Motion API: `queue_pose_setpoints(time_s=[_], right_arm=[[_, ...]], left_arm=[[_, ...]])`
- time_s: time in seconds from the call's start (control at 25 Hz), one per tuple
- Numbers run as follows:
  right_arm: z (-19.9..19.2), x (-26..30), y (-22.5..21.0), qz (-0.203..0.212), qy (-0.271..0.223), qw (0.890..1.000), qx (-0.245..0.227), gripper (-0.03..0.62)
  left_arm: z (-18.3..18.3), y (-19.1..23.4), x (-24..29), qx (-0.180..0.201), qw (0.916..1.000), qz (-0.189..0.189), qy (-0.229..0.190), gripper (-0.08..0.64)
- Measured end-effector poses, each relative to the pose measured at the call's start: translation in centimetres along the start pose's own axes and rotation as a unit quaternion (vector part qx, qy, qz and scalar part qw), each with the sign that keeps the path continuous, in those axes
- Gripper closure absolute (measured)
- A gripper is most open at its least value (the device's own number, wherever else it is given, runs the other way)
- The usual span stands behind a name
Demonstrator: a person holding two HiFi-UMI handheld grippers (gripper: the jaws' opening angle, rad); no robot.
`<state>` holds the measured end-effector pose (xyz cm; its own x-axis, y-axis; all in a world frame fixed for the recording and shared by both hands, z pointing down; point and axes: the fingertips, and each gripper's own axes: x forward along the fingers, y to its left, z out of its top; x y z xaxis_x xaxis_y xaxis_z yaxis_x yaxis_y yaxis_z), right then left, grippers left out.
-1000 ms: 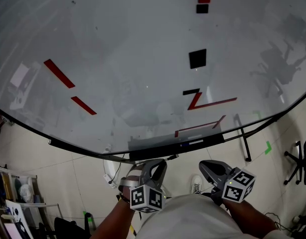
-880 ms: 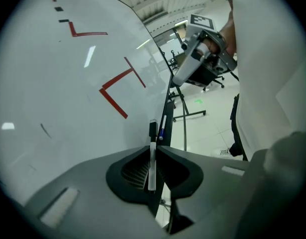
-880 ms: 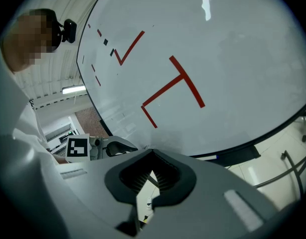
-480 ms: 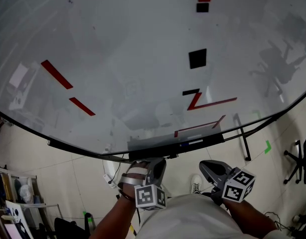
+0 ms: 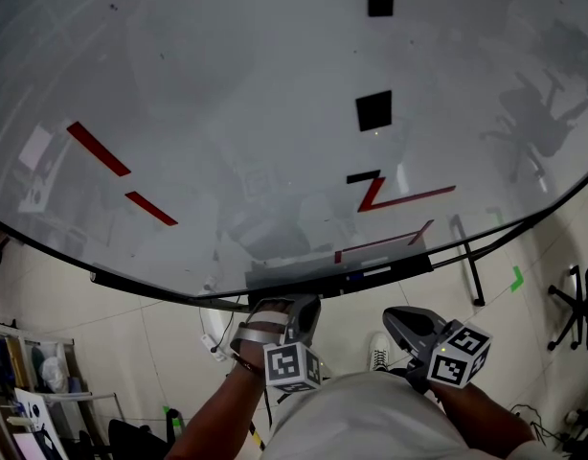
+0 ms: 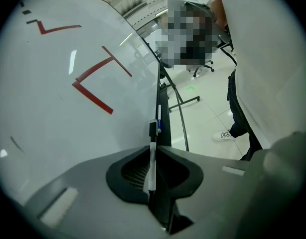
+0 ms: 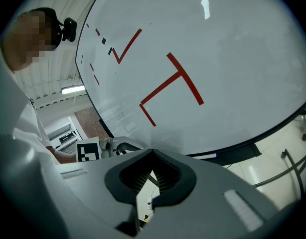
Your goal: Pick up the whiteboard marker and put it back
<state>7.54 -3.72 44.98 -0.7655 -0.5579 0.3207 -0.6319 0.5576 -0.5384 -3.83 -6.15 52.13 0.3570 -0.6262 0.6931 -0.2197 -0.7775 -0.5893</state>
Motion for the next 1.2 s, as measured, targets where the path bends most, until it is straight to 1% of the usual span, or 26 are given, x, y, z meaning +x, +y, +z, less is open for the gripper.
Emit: queue_pose_setpoints(time_s=[0.36, 0.76, 1.2], right_arm=[[-0.1, -0.1, -0.1, -0.002, 0.002, 1.0, 0.0, 0.591], [-0.3, 0.0, -0.5, -0.004, 0.004, 1.0, 0.004, 0.591], [-0.4, -0.1, -0.7, -0.009, 0.001, 1.0, 0.005, 0.591]], left_arm=[[-1.0, -0.8, 2.1, 0.007, 0.9997, -0.016, 0.015, 0.505], [-2.1, -1.2, 3.8, -0.002, 0.9993, -0.026, 0.026, 0.505], [-3.0, -1.6, 5.4, -0.002, 0.9985, -0.036, 0.041, 0.503]])
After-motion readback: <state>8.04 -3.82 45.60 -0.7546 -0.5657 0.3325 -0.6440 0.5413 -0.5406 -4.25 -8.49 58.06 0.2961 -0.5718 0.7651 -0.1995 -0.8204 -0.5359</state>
